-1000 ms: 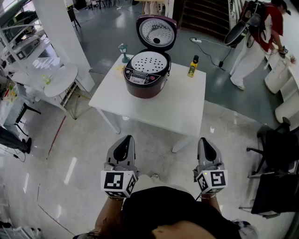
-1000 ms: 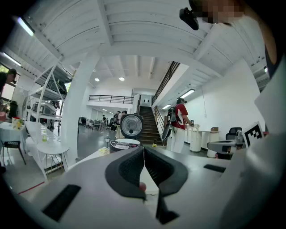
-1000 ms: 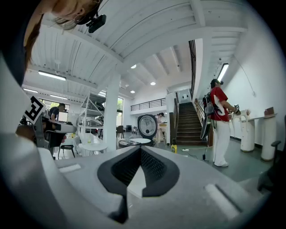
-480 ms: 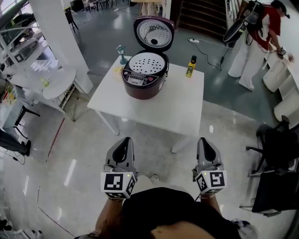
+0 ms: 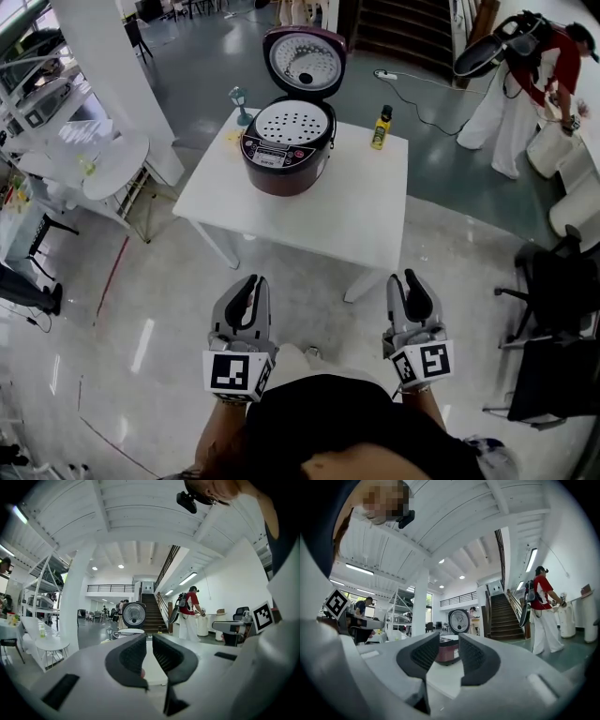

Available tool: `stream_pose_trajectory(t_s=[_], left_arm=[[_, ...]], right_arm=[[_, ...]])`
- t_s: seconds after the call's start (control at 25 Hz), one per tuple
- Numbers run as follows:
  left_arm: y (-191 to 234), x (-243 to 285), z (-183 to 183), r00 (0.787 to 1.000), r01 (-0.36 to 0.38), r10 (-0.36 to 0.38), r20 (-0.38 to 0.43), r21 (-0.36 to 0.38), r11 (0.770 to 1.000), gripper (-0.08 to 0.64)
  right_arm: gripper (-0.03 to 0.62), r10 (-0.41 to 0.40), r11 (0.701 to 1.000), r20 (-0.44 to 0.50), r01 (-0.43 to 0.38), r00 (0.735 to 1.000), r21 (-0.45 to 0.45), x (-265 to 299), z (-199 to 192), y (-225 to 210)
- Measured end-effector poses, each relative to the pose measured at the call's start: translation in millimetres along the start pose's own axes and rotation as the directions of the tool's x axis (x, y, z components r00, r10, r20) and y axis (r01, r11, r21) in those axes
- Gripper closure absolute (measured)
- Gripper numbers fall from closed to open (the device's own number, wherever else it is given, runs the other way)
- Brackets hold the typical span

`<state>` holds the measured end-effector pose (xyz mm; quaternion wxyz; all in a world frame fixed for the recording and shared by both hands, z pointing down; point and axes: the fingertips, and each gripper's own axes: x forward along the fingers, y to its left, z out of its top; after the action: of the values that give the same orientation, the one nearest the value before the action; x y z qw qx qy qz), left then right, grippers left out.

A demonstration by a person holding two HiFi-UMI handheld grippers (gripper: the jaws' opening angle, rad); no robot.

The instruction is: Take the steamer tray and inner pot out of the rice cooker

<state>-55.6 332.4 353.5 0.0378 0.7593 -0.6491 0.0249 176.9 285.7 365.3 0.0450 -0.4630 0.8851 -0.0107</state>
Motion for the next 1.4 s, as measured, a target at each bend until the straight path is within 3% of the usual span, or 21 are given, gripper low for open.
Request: stream_pose_trajectory(t_s=[0.04,0.16,0.28,0.48,0.64,0.8,1.0,1.4], left_arm=[[-1.9,1.4,-1.2,1.0,0.014,-0.014,-0.004,-0.001,1.0,0.527],[-5.5,6.3,-12.6,0.998,0.052,-0.052,-0.038,-0.001,0.999,0.346],[-5.6,9.2,-16.3,0.997,0.057,-0.055,-0.058,0.028,0.998,0.214],[-16.3,14.5,-1.3,0.989,0.145,-0.146,-0.015,-0.022,0.989,0.115],[-15.6,19.9,-11.2,0.988,0.149,-0.149,-0.048,-0.007,0.989,0.094],[-4.6,28.3,-6.5,0.988,0.151,-0.155,-0.026,-0.108,0.983,0.094],[9.0,48.1,-20.6,0.99,0.124,-0.127,-0.062,-0.043,0.991,0.091],[41.7,115.2,-10.0,0.99,0.126,-0.13,-0.054,-0.065,0.99,0.086]], right_arm=[[0.46,0.01,1.0,-0.004,-0.01,1.0,0.0,1.7,-0.9,0.9],[0.333,0.049,0.999,-0.002,-0.049,0.999,-0.002,5.0,-1.3,5.9],[0.274,0.066,0.998,0.002,-0.066,0.998,-0.017,6.9,-0.2,8.3],[0.236,0.074,0.996,-0.014,-0.074,0.997,-0.04,15.8,-3.1,8.1],[0.236,0.081,0.997,-0.026,-0.081,0.996,-0.019,24.6,-8.2,10.7],[0.236,0.081,0.996,-0.039,-0.082,0.996,-0.022,35.3,-12.6,7.4],[0.236,0.071,0.997,-0.042,-0.072,0.997,-0.029,56.4,-15.3,-3.5],[0.236,0.068,0.997,-0.048,-0.07,0.996,-0.035,126.8,-14.4,-24.8]])
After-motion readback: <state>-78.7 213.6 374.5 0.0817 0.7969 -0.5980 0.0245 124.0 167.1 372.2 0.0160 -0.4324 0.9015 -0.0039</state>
